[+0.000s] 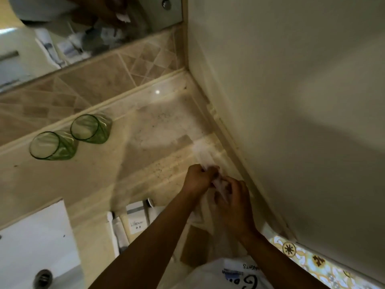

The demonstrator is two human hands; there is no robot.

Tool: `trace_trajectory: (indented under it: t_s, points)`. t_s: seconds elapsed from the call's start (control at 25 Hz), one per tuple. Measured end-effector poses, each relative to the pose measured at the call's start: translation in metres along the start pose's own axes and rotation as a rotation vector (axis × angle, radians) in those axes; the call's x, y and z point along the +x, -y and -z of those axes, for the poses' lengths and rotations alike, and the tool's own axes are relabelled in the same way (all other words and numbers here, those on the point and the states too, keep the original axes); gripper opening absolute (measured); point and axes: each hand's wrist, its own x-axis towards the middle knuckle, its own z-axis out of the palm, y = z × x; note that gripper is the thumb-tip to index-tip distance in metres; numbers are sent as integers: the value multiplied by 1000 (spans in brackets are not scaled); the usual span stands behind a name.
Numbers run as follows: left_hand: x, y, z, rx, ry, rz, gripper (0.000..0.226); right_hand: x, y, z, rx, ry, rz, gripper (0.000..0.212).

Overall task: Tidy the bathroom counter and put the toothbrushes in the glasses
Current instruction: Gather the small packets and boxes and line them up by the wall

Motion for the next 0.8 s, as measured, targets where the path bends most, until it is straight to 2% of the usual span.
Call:
trace_trajectory:
  t_s: [0.08,0.2,0.36,0.48,0.64,0.8]
  points:
    - [8,-23,27,-56,-29,-58,15,15,18,-1,155,18,-101,39]
    - [30,-55,64,-166,-61,-44,13,49,43,-11,296,188,-258,23]
    - [59,-84,88,-273,-5,-12,16,95,67,-35,358,271,-294,11]
    - [91,-95,93,-93,-109,-53,13,129,76,-44,332,214,-267,11]
    - [133,-105,90,222,-172,-45,18,158,77,-57,154,150,-207,23]
    - [151,-107,87,551,-188,-40,23,162,71,-64,-32,128,-217,54]
